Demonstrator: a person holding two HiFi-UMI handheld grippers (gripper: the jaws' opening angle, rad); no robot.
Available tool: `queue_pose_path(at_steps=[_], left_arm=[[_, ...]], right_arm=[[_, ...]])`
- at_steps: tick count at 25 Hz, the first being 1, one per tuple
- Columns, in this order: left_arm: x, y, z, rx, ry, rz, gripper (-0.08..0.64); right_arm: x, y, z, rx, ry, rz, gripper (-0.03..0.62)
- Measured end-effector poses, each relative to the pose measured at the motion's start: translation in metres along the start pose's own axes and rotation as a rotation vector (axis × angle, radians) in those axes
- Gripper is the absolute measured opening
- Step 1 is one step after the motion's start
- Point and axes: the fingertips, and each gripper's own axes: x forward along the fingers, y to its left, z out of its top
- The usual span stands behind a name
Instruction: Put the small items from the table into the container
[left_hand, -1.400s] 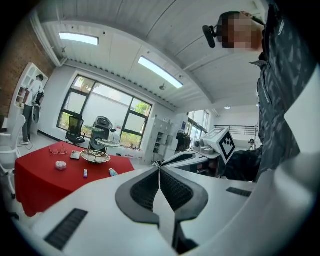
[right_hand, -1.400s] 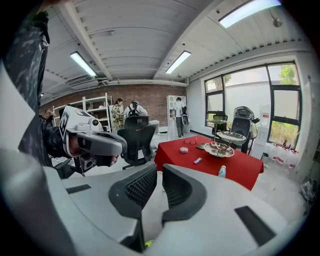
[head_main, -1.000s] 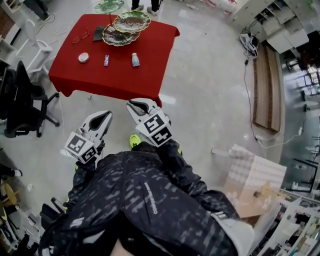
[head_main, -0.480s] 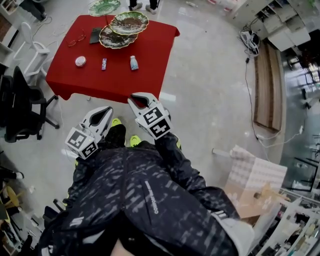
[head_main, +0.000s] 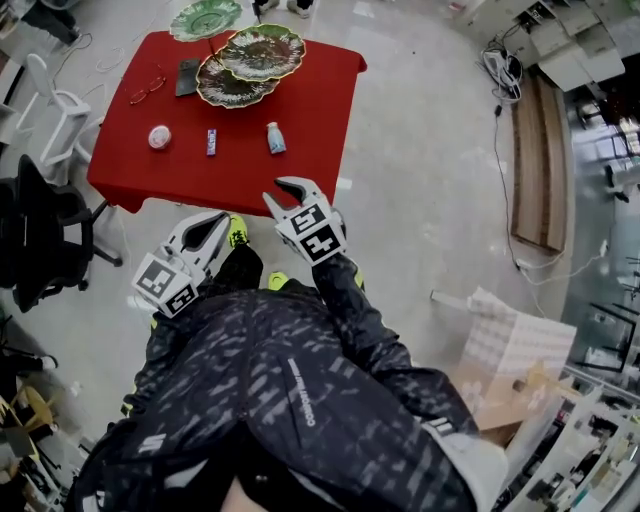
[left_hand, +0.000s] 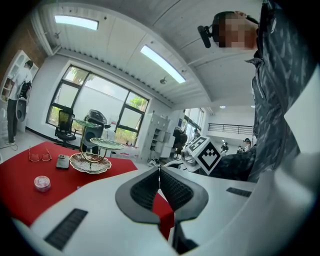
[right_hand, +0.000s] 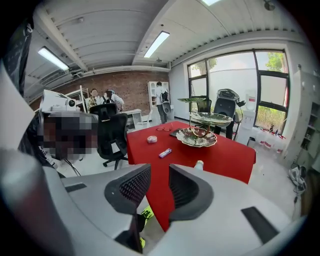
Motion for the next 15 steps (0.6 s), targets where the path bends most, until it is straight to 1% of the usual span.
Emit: queue_pose_path(at_steps=[4,9,15], left_arm=[[0.007,0.026,0.004,-0.008,0.014,-0.026,0.012],[0.015,0.052,0.008,-0.047,-0.017,-0.057,0.012],[0.025,0.066,0.004,-0.070,-0.011,-0.077,0.012]], right_arm=[[0.030,-0.021,-0.002,0.030,0.047,-0.020,0.118],[0.059,-0.042,-0.013,0.067,0.103,-0.033,0.154],[0.086,-0.066,-0.028,0.099,0.166,-0.047,0.192]])
